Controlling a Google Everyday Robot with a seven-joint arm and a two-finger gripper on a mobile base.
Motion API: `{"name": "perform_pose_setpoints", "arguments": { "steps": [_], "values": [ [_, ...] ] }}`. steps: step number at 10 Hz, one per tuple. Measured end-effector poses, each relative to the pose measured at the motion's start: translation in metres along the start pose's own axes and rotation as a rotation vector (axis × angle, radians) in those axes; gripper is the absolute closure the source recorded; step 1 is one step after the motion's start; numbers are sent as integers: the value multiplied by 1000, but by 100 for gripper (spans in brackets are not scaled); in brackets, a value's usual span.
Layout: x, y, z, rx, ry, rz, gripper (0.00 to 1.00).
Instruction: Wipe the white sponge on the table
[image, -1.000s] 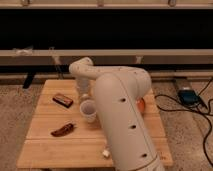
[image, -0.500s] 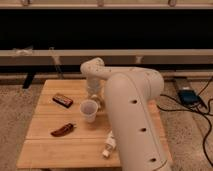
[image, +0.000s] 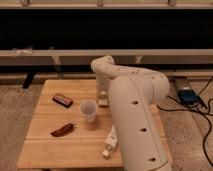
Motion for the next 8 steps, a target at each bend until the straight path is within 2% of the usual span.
{"name": "perform_pose_setpoints", "arguments": {
  "steps": [3, 8],
  "values": [
    [-16, 10, 7, 10, -4, 12, 100],
    [-18, 17, 7, 10, -8, -2, 100]
  ]
}}
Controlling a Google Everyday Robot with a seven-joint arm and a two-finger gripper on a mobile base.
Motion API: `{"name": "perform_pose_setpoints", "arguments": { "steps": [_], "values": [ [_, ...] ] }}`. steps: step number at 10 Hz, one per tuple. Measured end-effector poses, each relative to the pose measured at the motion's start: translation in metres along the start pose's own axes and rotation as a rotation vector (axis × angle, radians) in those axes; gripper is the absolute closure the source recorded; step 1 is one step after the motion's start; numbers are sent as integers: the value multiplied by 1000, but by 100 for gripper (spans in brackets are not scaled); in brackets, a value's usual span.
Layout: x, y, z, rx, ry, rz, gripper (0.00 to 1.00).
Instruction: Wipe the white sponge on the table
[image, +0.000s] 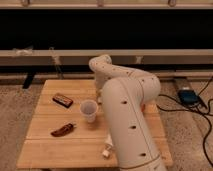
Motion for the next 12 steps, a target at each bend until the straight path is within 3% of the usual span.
{"name": "perform_pose_setpoints", "arguments": {
  "steps": [3, 6, 9, 12],
  "values": [
    [-5, 45, -5, -25, -28, -81, 100],
    [-9, 120, -9, -56, -40, -193, 100],
    [26, 161, -7, -69, -8, -291, 100],
    [50, 152, -11, -67, 12, -317, 100]
  ]
}}
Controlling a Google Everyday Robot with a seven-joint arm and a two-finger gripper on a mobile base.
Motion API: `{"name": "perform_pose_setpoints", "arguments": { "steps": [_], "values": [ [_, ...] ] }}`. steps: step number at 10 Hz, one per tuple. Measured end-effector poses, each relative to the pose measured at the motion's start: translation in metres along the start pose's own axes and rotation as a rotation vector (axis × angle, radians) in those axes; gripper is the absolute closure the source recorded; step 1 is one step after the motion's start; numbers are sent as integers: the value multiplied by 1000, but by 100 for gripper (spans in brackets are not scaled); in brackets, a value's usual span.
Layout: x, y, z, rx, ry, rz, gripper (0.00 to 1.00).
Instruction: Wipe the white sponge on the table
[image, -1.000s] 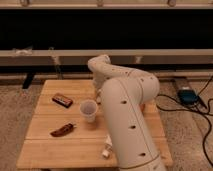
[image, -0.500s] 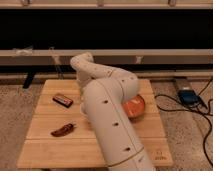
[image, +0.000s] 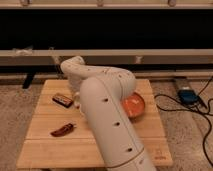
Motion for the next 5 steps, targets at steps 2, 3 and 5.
{"name": "perform_pose_setpoints", "arguments": {
  "steps": [2, 3, 5],
  "values": [
    [23, -26, -4, 8, 11, 32, 100],
    [31, -40, -6, 12, 11, 60, 100],
    [46, -78, -13, 24, 6, 144, 100]
  ]
}}
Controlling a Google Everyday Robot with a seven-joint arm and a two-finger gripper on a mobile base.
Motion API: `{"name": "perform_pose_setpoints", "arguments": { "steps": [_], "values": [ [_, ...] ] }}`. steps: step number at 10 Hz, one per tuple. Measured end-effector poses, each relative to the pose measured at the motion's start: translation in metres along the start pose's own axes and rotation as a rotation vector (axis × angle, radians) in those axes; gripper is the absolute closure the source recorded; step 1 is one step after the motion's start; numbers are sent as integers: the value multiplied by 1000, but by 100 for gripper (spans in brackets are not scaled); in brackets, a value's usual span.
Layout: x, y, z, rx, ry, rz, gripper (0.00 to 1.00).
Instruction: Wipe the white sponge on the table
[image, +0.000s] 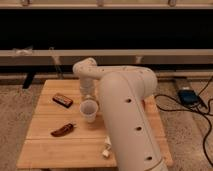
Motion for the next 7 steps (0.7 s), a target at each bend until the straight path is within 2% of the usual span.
{"name": "perform_pose_setpoints", "arguments": {
  "steps": [2, 4, 6, 7],
  "values": [
    [-1, -35, -4, 10, -10, 87, 96],
    [-11, -59, -3, 23, -13, 160, 79],
    [-22, -68, 0, 29, -22, 195, 57],
    [-25, -69, 0, 31, -27, 196, 48]
  ]
}}
